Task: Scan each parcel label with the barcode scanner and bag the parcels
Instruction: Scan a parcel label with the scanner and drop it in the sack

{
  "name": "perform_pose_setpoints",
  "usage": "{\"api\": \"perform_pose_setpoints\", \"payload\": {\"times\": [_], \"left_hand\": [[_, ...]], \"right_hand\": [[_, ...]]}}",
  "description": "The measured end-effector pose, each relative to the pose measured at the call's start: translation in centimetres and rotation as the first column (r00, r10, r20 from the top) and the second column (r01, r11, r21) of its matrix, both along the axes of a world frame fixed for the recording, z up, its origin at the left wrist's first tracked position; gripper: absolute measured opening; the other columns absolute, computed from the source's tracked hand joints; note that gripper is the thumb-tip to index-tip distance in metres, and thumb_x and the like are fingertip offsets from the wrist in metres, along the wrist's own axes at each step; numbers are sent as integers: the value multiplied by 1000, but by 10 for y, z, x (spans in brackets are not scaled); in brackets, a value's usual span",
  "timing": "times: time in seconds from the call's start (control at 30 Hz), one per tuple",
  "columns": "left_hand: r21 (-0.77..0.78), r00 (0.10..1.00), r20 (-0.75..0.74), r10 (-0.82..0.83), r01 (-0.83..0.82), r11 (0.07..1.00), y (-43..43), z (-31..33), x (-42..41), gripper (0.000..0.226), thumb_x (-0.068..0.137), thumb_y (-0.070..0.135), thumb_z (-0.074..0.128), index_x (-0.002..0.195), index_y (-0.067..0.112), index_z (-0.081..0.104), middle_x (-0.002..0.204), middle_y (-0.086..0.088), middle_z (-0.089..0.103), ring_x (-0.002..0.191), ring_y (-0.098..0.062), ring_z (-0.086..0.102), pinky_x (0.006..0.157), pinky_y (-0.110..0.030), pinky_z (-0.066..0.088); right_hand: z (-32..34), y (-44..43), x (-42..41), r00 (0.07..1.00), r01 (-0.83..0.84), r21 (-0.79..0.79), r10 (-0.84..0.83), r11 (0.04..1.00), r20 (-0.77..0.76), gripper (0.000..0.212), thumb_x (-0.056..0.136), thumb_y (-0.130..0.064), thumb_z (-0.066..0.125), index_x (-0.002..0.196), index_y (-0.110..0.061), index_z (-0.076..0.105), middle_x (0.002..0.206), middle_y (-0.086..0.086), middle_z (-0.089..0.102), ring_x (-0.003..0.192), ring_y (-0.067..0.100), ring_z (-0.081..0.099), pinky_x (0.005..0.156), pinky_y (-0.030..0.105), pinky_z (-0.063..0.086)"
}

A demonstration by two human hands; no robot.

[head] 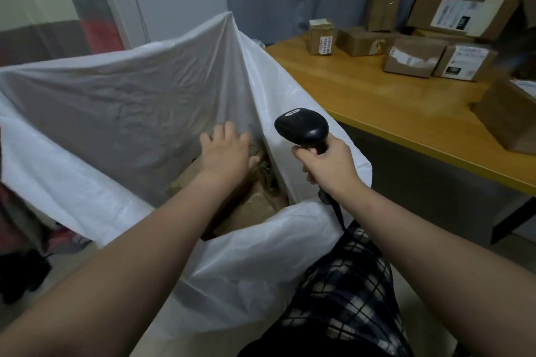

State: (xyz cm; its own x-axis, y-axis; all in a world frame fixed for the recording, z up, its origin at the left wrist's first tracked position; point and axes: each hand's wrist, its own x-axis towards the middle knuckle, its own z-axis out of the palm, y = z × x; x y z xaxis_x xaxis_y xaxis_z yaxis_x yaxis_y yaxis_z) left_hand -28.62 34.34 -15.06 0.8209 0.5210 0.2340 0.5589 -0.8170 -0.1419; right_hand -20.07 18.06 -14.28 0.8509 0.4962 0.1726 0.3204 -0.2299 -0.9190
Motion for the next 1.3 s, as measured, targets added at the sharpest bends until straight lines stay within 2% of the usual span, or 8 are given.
{"api": "perform_pose_setpoints", "payload": {"times": [0.1,0.37,0.6,0.73,0.9,1.03,1.13,1.3], "left_hand": [[12,993,60,-107,106,994,-23,19,30,53,93,54,47,134,19,43,132,-11,39,121,-31,37,94,-43,32],[7,813,281,-509,529,849,-126,55,119,41,96,29,51,132,11,50,124,-16,46,108,-33,48,82,-40,42],[-70,639,320,-699,752,656,-225,50,186,47,98,36,48,141,18,40,133,-8,42,117,-24,45,94,-34,42],[-160,569,341,-749,820,550,-275,57,231,51,97,39,48,143,19,38,141,-8,37,128,-24,38,103,-37,39],[-582,731,500,-466,681,444,-312,73,296,59,97,47,45,145,14,34,143,-12,33,132,-30,38,108,-39,34],[-880,908,348,-233,402,252,-315,74,325,78,93,52,53,149,7,23,150,-14,34,134,-31,37,106,-34,33],[-935,923,336,-186,350,50,-310,67,319,72,93,45,56,147,7,29,145,-8,45,127,-26,46,93,-27,34],[-942,932,329,-153,312,-122,-293,49,308,109,80,49,71,154,24,-6,151,-7,39,133,-26,41,113,-39,30]], "right_hand": [[7,-22,16,996,84,33,-84,996,-5,12,83,-22,68,83,-13,60,60,4,61,48,14,57,47,26,47],[31,-127,77,957,287,138,-289,948,-9,15,86,-16,68,91,-6,59,62,10,56,50,18,55,49,30,45],[31,-239,124,807,585,140,-591,799,2,17,79,-26,71,78,-14,59,68,6,61,68,23,64,69,43,54],[31,-288,142,695,714,184,-716,675,-70,31,81,-21,70,86,8,62,76,23,68,66,25,65,76,46,54],[43,-309,158,671,737,223,-728,638,-138,22,83,-18,70,80,2,60,70,7,57,67,16,54,69,32,41],[67,-311,171,721,692,207,-675,692,-155,12,84,-22,71,87,-26,60,84,-8,61,79,3,54,67,21,41],[82,-311,181,772,634,195,-600,748,-209,13,85,-22,69,84,-28,57,90,-7,61,85,5,55,74,23,44],[83,-305,184,836,528,152,-479,835,-268,9,88,-26,67,88,-28,58,94,-5,60,92,10,55,74,26,43]]}}
